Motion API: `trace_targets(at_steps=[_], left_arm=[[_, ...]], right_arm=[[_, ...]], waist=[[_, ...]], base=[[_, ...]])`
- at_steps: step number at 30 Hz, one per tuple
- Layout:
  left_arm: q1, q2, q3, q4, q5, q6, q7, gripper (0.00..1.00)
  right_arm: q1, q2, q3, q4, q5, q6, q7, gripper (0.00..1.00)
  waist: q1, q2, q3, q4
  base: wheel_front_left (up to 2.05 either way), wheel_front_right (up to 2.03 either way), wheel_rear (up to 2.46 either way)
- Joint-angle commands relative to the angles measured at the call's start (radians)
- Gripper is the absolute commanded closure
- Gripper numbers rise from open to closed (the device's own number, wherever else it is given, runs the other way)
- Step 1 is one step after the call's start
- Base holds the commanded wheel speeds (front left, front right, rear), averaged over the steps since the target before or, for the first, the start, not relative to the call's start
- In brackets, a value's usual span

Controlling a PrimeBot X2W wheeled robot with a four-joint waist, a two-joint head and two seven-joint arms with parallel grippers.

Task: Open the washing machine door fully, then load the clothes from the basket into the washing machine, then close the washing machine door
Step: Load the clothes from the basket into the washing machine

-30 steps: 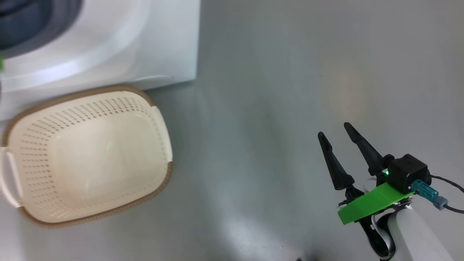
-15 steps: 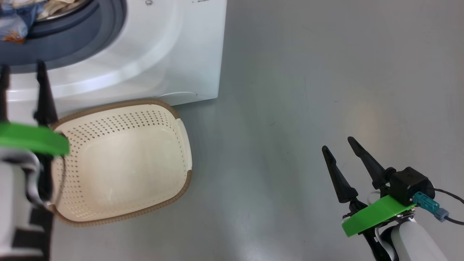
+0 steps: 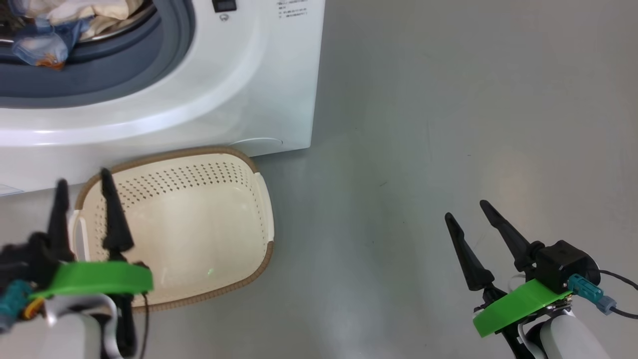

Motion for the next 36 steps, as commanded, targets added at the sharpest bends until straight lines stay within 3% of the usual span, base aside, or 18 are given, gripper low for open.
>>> trace_targets(at_steps=[1, 10, 36], left_arm=[[0.024, 0.009, 0.030, -0.032, 0.012, 0.007, -0.005, 0.00], [0.066, -0.027, 0.019, -0.045, 0.010, 0.017, -0.005, 0.00], [0.047, -0.033, -0.012, -0.059, 0.017, 0.044, -0.005, 0.00]], right_arm=[[0.022, -0.011, 0.022, -0.019, -0.006, 0.002, -0.012, 0.00], [0.025, -0.015, 0.032, -0.016, -0.003, 0.002, -0.012, 0.00], [0.015, -0.022, 0.027, -0.022, -0.004, 0.002, -0.012, 0.00]], waist=[[0.0000, 0.0000, -0.005, 0.003], [0.0000, 0.0000, -0.012, 0.001], [0.0000, 0.0000, 0.020, 0.002]], base=[[0.00, 0.00, 0.00], [0.00, 0.00, 0.00], [0.00, 0.00, 0.00]])
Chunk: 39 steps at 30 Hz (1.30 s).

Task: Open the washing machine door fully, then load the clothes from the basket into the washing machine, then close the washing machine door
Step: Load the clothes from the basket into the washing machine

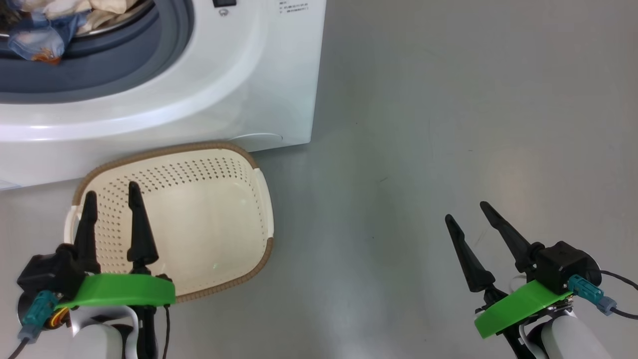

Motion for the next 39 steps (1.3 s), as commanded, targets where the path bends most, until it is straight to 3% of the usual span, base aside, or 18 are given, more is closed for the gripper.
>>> trace_targets(at_steps=[1, 4, 11, 20, 27, 30, 39], left_arm=[[-0.010, 0.012, 0.029, -0.026, 0.019, 0.006, -0.005, 0.00], [-0.024, 0.013, 0.030, -0.020, 0.031, 0.002, -0.005, 0.00], [-0.143, 0.091, 0.049, 0.042, 0.054, -0.014, 0.025, 0.00], [-0.396, 0.250, 0.037, 0.151, 0.096, -0.049, 0.210, 0.00], [-0.612, 0.329, 0.007, 0.285, 0.115, -0.083, 0.343, 0.00], [-0.702, 0.371, 0.003, 0.361, 0.137, -0.074, 0.387, 0.00], [-0.923, 0.458, -0.054, 0.581, 0.191, -0.102, 0.527, 0.00]], right_arm=[[0.012, -0.010, 0.018, -0.025, -0.004, 0.002, -0.012, 0.00], [0.008, -0.009, 0.018, -0.028, -0.004, 0.002, -0.012, 0.00], [-0.010, 0.001, 0.026, -0.030, 0.000, 0.002, -0.012, 0.00], [-0.043, 0.015, 0.035, -0.024, 0.010, 0.002, -0.012, 0.00], [-0.070, 0.038, 0.047, -0.021, 0.017, 0.002, -0.012, 0.00], [-0.083, 0.047, 0.050, -0.019, 0.022, 0.002, -0.012, 0.00], [-0.113, 0.073, 0.035, -0.019, 0.033, 0.002, -0.012, 0.00]], waist=[[0.0000, -0.0001, 0.012, -0.001], [0.0000, -0.0001, 0.024, -0.002], [0.0000, -0.0001, 0.068, -0.023], [0.0000, -0.0001, 0.113, -0.069], [0.0000, -0.0001, 0.146, -0.106], [0.0000, -0.0001, 0.159, -0.128], [0.0000, -0.0001, 0.199, -0.181]], base=[[0.00, 0.00, 0.00], [0.00, 0.00, 0.00], [0.00, 0.00, 0.00], [0.00, 0.00, 0.00], [0.00, 0.00, 0.00], [0.00, 0.00, 0.00], [0.00, 0.00, 0.00]])
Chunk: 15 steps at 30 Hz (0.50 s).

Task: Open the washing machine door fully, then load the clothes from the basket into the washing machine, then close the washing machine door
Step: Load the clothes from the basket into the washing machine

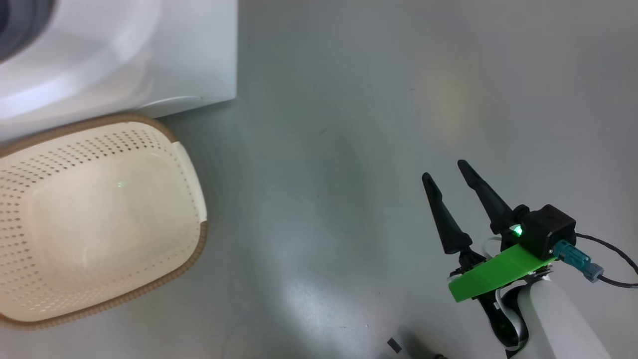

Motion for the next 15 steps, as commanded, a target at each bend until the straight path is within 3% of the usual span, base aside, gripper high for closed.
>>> trace_targets(at_steps=[1, 15], left_arm=[[-0.041, 0.069, 0.001, 0.012, 0.024, 0.001, 0.017, 0.00], [-0.218, 0.124, -0.090, 0.236, 0.122, 0.036, 0.022, 0.00]], right_arm=[[0.007, 0.006, 0.015, -0.016, 0.007, 0.002, -0.012, 0.00], [-0.013, 0.023, 0.025, -0.014, 0.015, 0.002, -0.012, 0.00]], waist=[[0.0000, -0.0001, 0.018, -0.022], [0.0000, -0.0001, 0.040, -0.059]], base=[[0.00, 0.00, 0.00], [0.00, 0.00, 0.00]])
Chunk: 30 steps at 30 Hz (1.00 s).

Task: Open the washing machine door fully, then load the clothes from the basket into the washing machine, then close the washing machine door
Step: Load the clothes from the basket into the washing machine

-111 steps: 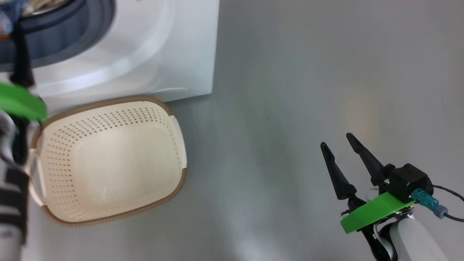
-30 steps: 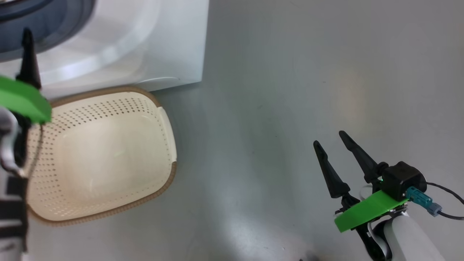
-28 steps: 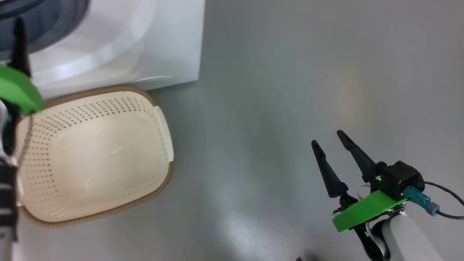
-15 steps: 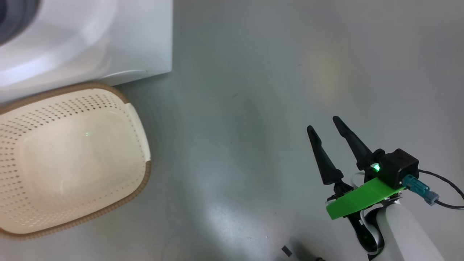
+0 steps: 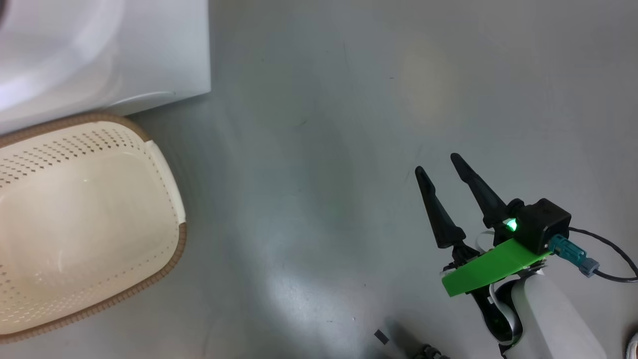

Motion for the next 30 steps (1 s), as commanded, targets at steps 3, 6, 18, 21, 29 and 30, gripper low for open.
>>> trace_targets(at_steps=[3, 6, 18, 21, 29, 30], left_arm=[[-0.053, 0.059, 0.003, 0.022, 0.006, 0.011, -0.002, 0.00], [-0.079, 0.059, -0.008, 0.070, 0.015, 0.025, 0.012, 0.00], [-0.135, 0.070, -0.020, 0.191, 0.007, 0.052, -0.007, 0.00], [-0.142, 0.069, -0.024, 0.203, 0.002, 0.050, -0.033, 1.00], [-0.179, 0.047, -0.032, 0.208, -0.011, 0.053, -0.115, 1.00], [-0.188, 0.043, -0.032, 0.210, -0.016, 0.054, -0.140, 1.00]], right_arm=[[0.010, -0.002, 0.019, -0.019, 0.007, 0.002, -0.012, 0.00], [0.011, -0.002, 0.021, -0.021, 0.006, 0.002, -0.012, 0.00], [0.009, 0.000, 0.033, -0.020, 0.000, 0.002, -0.012, 0.00], [0.011, 0.000, 0.034, -0.019, -0.002, 0.002, -0.012, 0.00], [0.013, 0.001, 0.042, -0.016, -0.004, 0.002, -0.012, 0.00], [0.014, -0.001, 0.043, -0.016, -0.004, 0.002, -0.012, 0.00]], waist=[[0.0000, 0.0000, 0.008, -0.005], [0.0000, 0.0000, 0.012, -0.007], [0.0000, 0.0000, 0.020, -0.023], [0.0000, 0.0000, 0.019, -0.023], [0.0000, 0.0000, 0.016, -0.020], [0.0000, 0.0000, 0.015, -0.019]], base=[[0.00, 0.00, 0.00], [0.00, 0.00, 0.00], [0.00, 0.00, 0.00], [0.00, 0.00, 0.00], [0.00, 0.00, 0.00], [0.00, 0.00, 0.00]])
